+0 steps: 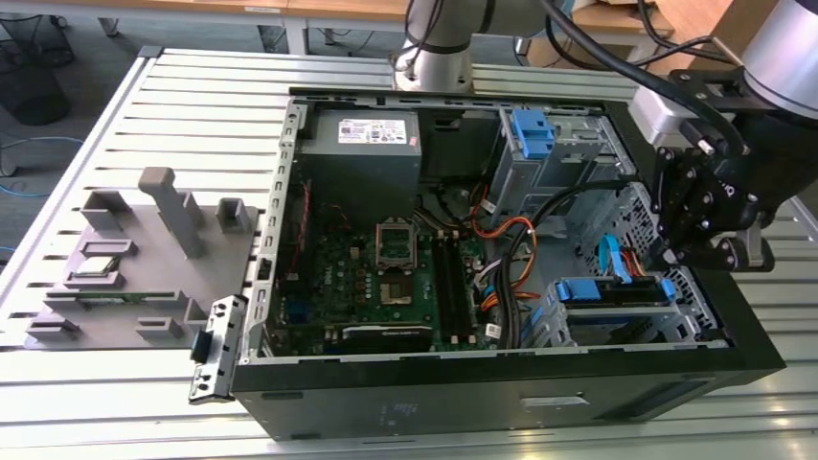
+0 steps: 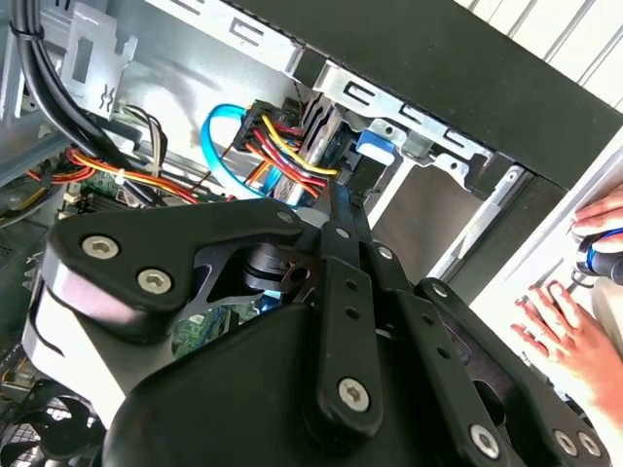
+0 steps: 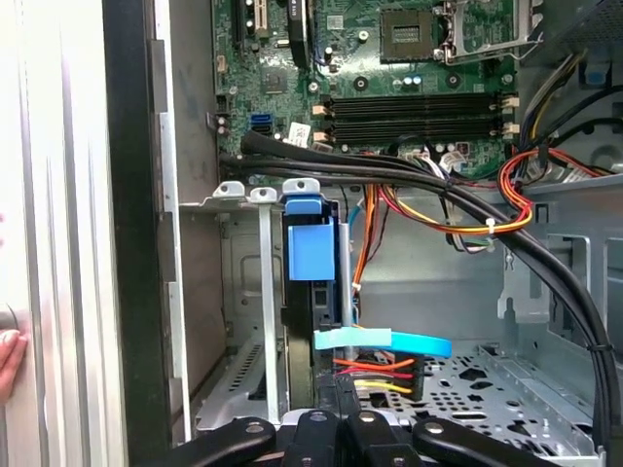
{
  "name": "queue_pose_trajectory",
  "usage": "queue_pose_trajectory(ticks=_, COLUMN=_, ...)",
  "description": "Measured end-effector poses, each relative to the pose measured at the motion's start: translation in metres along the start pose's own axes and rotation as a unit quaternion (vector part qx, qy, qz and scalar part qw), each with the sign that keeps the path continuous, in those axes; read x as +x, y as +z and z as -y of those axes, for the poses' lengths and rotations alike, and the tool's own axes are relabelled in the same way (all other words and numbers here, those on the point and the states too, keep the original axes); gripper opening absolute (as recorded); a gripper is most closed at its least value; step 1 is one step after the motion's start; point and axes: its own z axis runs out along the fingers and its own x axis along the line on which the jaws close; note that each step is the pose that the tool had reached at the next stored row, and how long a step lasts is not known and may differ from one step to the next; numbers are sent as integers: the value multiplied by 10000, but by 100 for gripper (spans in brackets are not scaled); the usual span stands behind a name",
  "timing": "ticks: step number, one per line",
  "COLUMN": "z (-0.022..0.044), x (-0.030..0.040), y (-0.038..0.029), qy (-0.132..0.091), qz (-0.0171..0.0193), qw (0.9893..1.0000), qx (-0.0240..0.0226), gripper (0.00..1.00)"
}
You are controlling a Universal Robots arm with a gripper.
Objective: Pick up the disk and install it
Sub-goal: 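Insert the second disk wire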
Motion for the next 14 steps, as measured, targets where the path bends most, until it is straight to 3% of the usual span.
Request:
queue_pose_trajectory(ticks=2, z=1, x=5, y=8, qy=1, qz=30, qw=10000, qx=-1, gripper=11)
queue_pose_trajectory(ticks=3, z=1, x=7, y=12, qy=2, qz=70, qw=10000, qx=-3, gripper=11)
queue_pose_trajectory(ticks=4, z=1, x=16, y=18, qy=5, qz=144, qw=9999, qx=-7, gripper=11)
queue_pose_trajectory(ticks=14, z=6, x=49, y=76, qy=5, qz=161, qw=9999, qx=-8, gripper=11)
